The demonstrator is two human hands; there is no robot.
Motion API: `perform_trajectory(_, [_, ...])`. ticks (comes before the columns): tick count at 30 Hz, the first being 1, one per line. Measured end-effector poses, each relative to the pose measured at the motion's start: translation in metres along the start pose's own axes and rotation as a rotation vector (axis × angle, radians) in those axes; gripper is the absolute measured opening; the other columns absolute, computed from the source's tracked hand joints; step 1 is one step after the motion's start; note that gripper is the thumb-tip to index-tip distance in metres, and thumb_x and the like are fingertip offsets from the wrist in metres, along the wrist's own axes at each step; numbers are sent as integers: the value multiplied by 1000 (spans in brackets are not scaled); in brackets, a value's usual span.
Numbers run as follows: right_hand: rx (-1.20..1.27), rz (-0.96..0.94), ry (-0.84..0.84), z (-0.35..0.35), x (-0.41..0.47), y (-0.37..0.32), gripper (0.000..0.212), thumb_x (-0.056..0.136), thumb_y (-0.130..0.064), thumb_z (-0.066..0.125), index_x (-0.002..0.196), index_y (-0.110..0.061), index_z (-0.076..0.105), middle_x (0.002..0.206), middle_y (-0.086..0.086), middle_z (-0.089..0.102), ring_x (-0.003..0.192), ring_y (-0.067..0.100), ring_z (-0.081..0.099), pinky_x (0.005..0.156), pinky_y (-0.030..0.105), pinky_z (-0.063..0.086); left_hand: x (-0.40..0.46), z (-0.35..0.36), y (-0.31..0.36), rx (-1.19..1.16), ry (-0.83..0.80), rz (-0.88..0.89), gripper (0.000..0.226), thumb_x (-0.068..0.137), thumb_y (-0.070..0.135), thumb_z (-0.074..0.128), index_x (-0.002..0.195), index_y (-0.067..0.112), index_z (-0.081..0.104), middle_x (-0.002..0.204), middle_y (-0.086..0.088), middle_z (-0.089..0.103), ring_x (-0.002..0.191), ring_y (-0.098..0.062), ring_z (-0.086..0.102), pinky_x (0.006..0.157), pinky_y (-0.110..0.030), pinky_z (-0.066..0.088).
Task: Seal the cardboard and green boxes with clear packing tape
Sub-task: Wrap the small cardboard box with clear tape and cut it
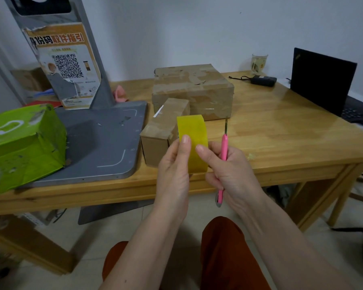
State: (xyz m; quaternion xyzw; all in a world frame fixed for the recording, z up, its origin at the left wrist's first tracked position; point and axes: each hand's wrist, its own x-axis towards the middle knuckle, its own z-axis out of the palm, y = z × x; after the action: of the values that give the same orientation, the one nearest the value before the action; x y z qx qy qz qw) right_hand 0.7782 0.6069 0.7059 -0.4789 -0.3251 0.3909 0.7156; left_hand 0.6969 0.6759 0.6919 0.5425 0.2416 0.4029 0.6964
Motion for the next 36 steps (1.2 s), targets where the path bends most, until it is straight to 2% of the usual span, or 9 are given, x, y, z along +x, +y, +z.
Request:
perform_trajectory(2, [4, -7, 19, 2, 2, 1, 12, 94, -7, 55, 94, -1, 65, 56, -9, 60, 34, 1, 45, 34, 9, 30, -1, 0, 0, 19, 0, 26, 43, 88, 55, 55, 108, 22, 72, 112, -4, 72, 117, -24, 61, 108, -54, 40])
perform_trajectory(5, [-77, -41, -42, 2, 3, 4, 20, 95, -10, 54, 109, -3, 67, 86, 14, 60, 36, 2, 32, 34, 14, 26, 0, -5, 0, -10, 14, 21, 41, 92, 54, 55, 110, 21, 71, 112, -6, 72, 115, -26, 62, 107, -57, 41])
perform_trajectory(9, [-127, -45, -123, 2, 2, 2, 26, 98, -4, 48, 120, -3, 62, 102, 14, 63, 38, 1, 38, 36, 12, 27, 0, -9, 3, -36, 26, 1, 41, 93, 48, 52, 112, 17, 70, 110, -11, 71, 111, -31, 64, 105, -57, 43])
perform_trajectory(12, [-152, -8, -71, 8, 2, -1, 24, 97, -4, 50, 114, -4, 66, 91, 13, 60, 38, 1, 44, 36, 11, 29, -1, -8, 5, -17, 25, 20, 42, 92, 52, 55, 114, 19, 70, 112, -8, 71, 113, -29, 63, 106, -57, 42])
perform_trajectory(18, [-144, -12, 50, 19, 6, 0, 20, 89, 3, 50, 94, -1, 70, 52, -9, 46, 34, 3, 35, 34, 12, 27, -3, -8, 4, 32, 26, 94, 31, 89, 53, 56, 97, 28, 74, 107, -8, 71, 111, -31, 62, 104, -59, 42])
perform_trajectory(22, [-142, -29, 19, 21, 6, 0, 24, 88, 8, 47, 84, -5, 67, 47, -12, 43, 32, 2, 32, 33, 12, 26, -4, -10, 5, 40, 35, 104, 31, 87, 53, 56, 95, 29, 73, 107, -12, 70, 111, -34, 61, 104, -59, 42])
perform_trajectory(26, [-150, -7, -4, 18, 8, 1, 22, 88, 9, 47, 97, 5, 67, 46, -10, 38, 33, 2, 28, 33, 14, 25, -4, -11, 5, 36, 39, 111, 31, 87, 54, 57, 95, 28, 73, 107, -13, 70, 111, -35, 61, 104, -60, 42])
perform_trajectory(31, [-161, -17, -40, 14, 9, 1, 25, 89, 7, 46, 103, 6, 67, 50, -5, 38, 34, 4, 26, 33, 15, 25, -4, -13, 7, 22, 44, 104, 34, 85, 55, 57, 93, 26, 72, 107, -19, 67, 111, -41, 57, 103, -62, 41])
perform_trajectory(36, [-165, -22, -4, 14, 9, 0, 21, 90, 5, 50, 91, -3, 70, 47, -10, 41, 33, 2, 29, 33, 13, 24, -4, -12, 6, 49, 33, 97, 34, 88, 56, 58, 99, 28, 73, 107, -8, 71, 110, -31, 62, 104, -58, 43])
